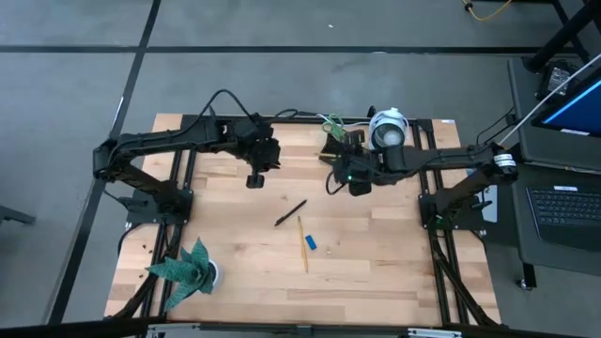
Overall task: Pick and place office supplies into organizer
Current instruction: Put the top yellow pencil into the metal mesh desk organizer
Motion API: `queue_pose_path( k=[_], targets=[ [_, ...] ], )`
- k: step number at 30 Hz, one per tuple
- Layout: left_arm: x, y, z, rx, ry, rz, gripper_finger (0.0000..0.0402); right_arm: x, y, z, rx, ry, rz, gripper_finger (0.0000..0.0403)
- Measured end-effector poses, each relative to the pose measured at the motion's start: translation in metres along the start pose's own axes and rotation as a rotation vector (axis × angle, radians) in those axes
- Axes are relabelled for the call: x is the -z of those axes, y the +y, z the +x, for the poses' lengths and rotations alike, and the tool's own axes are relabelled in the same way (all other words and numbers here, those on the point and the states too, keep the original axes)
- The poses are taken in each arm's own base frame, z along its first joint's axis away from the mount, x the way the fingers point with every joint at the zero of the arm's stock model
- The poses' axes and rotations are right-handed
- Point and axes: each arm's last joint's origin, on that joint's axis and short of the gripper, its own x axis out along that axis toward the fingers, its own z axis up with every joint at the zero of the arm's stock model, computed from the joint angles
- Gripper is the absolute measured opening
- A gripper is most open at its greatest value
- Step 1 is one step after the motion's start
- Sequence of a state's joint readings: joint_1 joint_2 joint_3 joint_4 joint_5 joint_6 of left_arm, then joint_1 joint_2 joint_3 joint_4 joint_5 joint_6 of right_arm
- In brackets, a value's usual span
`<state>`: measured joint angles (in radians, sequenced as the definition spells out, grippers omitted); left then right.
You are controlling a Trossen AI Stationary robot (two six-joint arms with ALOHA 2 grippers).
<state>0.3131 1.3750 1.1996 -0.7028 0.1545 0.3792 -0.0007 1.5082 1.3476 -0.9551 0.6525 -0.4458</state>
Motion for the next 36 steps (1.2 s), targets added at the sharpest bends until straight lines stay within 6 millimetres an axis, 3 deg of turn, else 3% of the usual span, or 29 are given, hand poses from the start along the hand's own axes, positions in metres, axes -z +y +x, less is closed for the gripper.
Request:
queue_pose_path(
  k=[9,21,31,36],
  targets=[
    [0.024,-0.002,-0.005,-0.026,-0.141,0.001,0.0015,0.032,-0.026,0.024,-0.033,0.203,0.033,0.0035],
    [0.035,-0.006,-0.020,-0.114,-0.324,0.039,0.0005,0.058,-0.053,0.046,-0.086,0.271,0.041,0.0035],
    [0.038,-0.007,-0.016,-0.110,-0.318,0.030,0.0005,0.061,-0.055,0.052,-0.148,0.253,0.048,0.0035],
    [0.037,-0.006,-0.017,-0.116,-0.331,0.033,0.0002,0.056,-0.050,0.066,-0.189,0.273,0.029,0.0035]
  ],
)
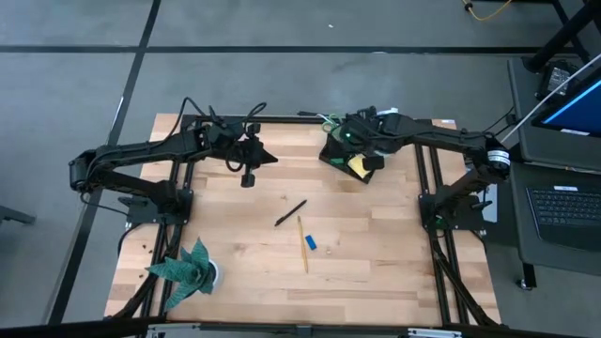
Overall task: Pick and place office supplies into organizer
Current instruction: Put the top yellow pencil into the metal mesh desk organizer, then put the top binder clip into the metal mesh desk organizer
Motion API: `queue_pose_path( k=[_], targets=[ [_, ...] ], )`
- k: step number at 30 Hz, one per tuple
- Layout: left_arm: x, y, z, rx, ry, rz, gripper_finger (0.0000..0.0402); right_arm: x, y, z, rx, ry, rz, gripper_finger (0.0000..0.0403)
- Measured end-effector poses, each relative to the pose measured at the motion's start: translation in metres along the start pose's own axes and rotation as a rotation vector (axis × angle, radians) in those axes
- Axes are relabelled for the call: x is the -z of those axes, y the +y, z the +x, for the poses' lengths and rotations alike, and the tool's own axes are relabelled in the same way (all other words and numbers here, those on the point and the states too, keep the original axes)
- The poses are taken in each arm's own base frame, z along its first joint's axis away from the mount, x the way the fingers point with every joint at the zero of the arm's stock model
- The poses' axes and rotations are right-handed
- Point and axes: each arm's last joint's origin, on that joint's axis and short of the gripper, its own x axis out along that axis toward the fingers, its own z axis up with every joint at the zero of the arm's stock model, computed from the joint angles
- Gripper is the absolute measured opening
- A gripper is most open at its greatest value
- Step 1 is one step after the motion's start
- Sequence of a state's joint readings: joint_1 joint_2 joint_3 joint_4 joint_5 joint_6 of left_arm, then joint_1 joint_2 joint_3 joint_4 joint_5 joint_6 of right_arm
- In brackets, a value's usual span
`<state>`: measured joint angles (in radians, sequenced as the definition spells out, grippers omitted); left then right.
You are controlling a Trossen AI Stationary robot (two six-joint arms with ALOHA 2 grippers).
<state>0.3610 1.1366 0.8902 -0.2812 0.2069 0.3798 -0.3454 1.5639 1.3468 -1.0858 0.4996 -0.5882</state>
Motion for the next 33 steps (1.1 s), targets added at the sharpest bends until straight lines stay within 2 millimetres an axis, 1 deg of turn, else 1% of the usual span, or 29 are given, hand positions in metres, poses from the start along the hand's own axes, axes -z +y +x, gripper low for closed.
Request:
queue_pose_path(
  k=[6,10,15,23,27,33],
  targets=[
    [0.000,0.000,0.000,-0.001,-0.001,-0.001,0.0005,-0.015,0.007,0.026,-0.030,0.065,-0.082,0.0035],
    [0.000,0.000,0.000,-0.001,-0.001,-0.003,0.0004,-0.024,0.006,0.037,0.004,0.060,-0.070,0.0035],
    [0.000,0.000,0.000,-0.001,-0.001,-0.003,0.0003,-0.029,0.000,0.039,0.039,0.009,-0.050,0.0035],
    [0.000,0.000,0.000,0.000,-0.001,-0.003,0.0002,-0.025,-0.004,0.042,0.023,0.021,-0.067,0.0039],
    [0.000,0.000,0.000,0.000,-0.001,-0.003,0.0003,-0.025,-0.004,0.042,0.024,0.021,-0.084,0.0058],
    [0.000,0.000,0.000,0.000,-0.001,-0.013,0.0005,-0.025,-0.005,0.042,0.025,0.023,-0.115,0.0100]
  ],
)
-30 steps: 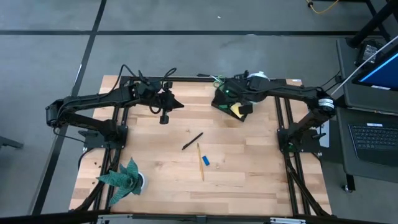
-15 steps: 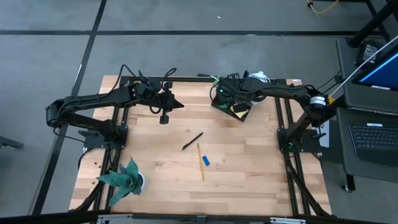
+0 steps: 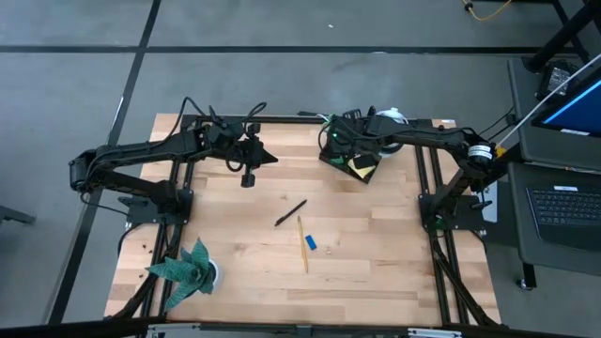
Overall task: Pick and place office supplies into organizer
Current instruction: Put the top binder clip into the metal mesh desk organizer
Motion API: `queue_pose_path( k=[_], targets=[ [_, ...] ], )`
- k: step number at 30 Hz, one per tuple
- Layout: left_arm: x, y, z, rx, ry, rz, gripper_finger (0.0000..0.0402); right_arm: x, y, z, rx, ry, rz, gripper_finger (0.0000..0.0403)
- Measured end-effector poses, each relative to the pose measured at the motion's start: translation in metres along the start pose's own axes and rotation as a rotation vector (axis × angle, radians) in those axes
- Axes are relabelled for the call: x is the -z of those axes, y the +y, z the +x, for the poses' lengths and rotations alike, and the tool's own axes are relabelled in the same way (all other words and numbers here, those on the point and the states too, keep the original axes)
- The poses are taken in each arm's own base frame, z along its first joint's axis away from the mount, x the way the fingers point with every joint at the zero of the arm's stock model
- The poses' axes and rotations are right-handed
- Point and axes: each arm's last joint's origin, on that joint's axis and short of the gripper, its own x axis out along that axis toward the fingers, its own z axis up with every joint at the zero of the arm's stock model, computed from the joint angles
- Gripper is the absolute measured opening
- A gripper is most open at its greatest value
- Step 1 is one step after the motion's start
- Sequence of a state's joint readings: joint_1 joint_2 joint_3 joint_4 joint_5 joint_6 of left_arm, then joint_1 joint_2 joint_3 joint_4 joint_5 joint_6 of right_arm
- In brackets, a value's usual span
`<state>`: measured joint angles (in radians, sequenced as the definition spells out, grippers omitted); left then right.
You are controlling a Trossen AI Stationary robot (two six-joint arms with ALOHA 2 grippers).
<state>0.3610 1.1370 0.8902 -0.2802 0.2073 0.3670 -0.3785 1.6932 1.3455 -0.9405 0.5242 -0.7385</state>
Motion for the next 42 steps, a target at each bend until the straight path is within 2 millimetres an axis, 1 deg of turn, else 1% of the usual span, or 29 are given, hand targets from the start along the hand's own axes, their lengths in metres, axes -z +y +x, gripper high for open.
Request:
queue_pose_path(
  k=[5,9,11,13,17,18,21,27,31,35,37,40,42],
  targets=[
    [0.000,0.000,0.000,0.000,0.000,-0.009,0.0002,0.001,-0.001,0.000,0.020,0.023,0.000,0.0127],
    [0.000,0.000,0.000,0.001,0.000,-0.010,0.0006,0.002,-0.003,0.000,0.104,0.082,0.037,0.0125],
    [0.000,0.000,0.000,0.001,0.000,-0.015,0.0007,0.003,-0.002,-0.005,0.143,0.106,0.077,0.0111],
    [0.000,0.000,0.000,0.001,0.000,-0.016,0.0007,0.005,0.000,-0.013,0.158,0.098,0.108,0.0088],
    [0.000,0.000,0.000,-0.002,0.002,-0.016,0.0002,0.006,0.005,-0.033,0.180,0.043,0.163,0.0017],
    [0.000,0.000,0.000,-0.002,0.002,-0.016,0.0002,0.006,0.007,-0.039,0.186,0.026,0.175,0.0010],
    [0.000,0.000,0.000,-0.001,0.003,-0.017,0.0002,0.007,0.013,-0.058,0.211,-0.039,0.223,0.0011],
    [0.001,0.000,0.000,0.001,0.010,-0.018,0.0010,0.006,0.034,-0.100,0.230,-0.203,0.320,0.0007],
    [0.001,0.000,0.000,0.002,0.014,-0.018,0.0018,0.005,0.050,-0.122,0.210,-0.304,0.380,0.0005],
    [0.002,-0.001,0.000,0.006,0.025,-0.021,0.0036,-0.001,0.069,-0.137,0.107,-0.401,0.424,0.0005],
    [0.004,-0.001,0.000,-0.003,0.050,-0.059,0.0049,-0.004,0.078,-0.143,0.064,-0.434,0.468,0.0007],
    [0.011,-0.001,0.004,-0.057,0.132,-0.137,0.0069,-0.008,0.091,-0.151,0.012,-0.475,0.588,0.0005],
    [0.017,-0.002,0.010,-0.079,0.210,-0.137,0.0081,-0.011,0.102,-0.154,-0.022,-0.513,0.666,0.0004]
  ],
)
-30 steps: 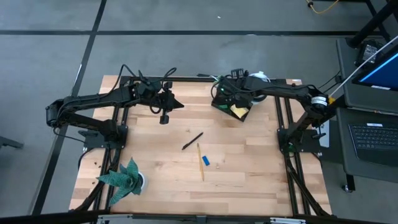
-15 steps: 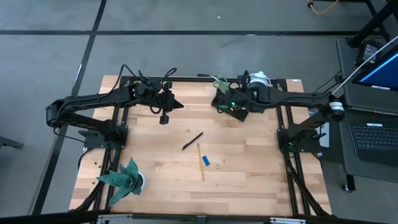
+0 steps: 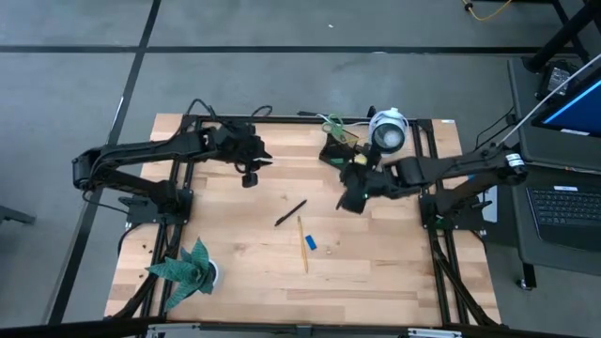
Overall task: Pick and place office supplies into organizer
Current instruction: Put the top binder clip into the metal mesh desk organizer
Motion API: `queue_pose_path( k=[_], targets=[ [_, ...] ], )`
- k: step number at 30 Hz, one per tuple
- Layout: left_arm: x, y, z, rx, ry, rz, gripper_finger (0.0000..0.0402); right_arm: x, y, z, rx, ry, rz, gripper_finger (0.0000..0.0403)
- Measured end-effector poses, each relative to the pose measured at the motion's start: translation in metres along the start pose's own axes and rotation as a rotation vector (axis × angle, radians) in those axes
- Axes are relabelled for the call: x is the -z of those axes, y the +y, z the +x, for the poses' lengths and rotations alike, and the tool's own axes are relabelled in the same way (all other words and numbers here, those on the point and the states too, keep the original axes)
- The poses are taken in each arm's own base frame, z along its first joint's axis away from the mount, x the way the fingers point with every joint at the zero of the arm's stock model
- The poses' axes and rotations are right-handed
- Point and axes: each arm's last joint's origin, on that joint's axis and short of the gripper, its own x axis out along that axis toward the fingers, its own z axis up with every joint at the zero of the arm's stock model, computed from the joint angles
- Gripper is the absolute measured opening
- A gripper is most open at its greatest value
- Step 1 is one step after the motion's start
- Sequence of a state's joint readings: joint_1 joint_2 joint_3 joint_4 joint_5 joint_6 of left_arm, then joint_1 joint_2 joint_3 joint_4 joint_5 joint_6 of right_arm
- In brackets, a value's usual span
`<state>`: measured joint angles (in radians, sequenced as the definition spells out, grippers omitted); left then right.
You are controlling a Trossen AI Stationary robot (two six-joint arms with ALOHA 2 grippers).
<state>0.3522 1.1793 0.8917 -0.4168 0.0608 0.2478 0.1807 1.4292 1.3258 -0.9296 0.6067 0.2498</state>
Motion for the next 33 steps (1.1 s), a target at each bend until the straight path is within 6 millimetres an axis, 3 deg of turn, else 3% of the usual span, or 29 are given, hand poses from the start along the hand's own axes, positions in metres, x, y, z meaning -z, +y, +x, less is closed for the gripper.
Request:
queue_pose_path(
  k=[6,12,24,33],
  targets=[
    [0.011,-0.011,0.032,0.060,0.149,0.134,0.0101,0.021,0.036,0.013,-0.084,-0.069,0.041,0.0006],
    [0.023,-0.024,0.066,0.141,0.258,0.355,0.0107,0.036,0.057,0.025,-0.204,-0.120,0.049,0.0004],
    [0.042,-0.034,0.115,0.188,0.340,0.467,0.0112,0.034,0.061,0.025,-0.223,-0.165,0.049,0.0005],
    [0.049,-0.039,0.132,0.235,0.339,0.560,0.0112,0.035,0.062,0.027,-0.229,-0.181,0.060,0.0003]
  ],
)
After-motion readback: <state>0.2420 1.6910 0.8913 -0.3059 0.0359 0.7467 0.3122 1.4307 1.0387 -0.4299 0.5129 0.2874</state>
